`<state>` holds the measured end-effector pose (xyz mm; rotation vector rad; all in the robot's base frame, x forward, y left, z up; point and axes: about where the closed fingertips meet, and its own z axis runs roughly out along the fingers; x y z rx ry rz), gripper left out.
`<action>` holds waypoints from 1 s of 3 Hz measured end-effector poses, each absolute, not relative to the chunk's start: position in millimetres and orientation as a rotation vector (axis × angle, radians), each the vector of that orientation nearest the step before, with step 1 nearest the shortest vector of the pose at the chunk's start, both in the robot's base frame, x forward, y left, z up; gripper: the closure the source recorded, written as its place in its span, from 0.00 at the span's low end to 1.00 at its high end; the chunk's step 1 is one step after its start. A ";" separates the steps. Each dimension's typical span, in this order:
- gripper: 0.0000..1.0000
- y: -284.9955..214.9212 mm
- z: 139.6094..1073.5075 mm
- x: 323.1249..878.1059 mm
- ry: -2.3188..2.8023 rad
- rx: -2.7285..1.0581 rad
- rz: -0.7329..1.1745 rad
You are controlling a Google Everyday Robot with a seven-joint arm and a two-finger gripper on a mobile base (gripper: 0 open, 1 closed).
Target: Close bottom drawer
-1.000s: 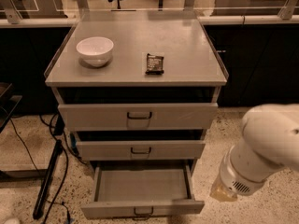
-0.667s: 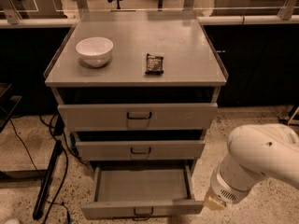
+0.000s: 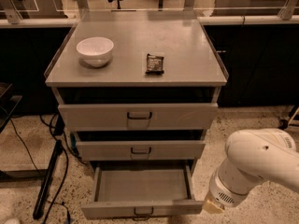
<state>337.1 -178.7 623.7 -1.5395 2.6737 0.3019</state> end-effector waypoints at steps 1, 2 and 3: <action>1.00 -181.5 590.5 338.9 2.733 -1.452 0.334; 1.00 -184.5 537.2 353.5 2.786 -1.365 0.389; 1.00 -179.7 490.6 367.7 2.821 -1.316 0.448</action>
Offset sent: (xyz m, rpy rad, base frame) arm 0.0337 -0.0078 -0.1653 0.0705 0.1323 -0.2069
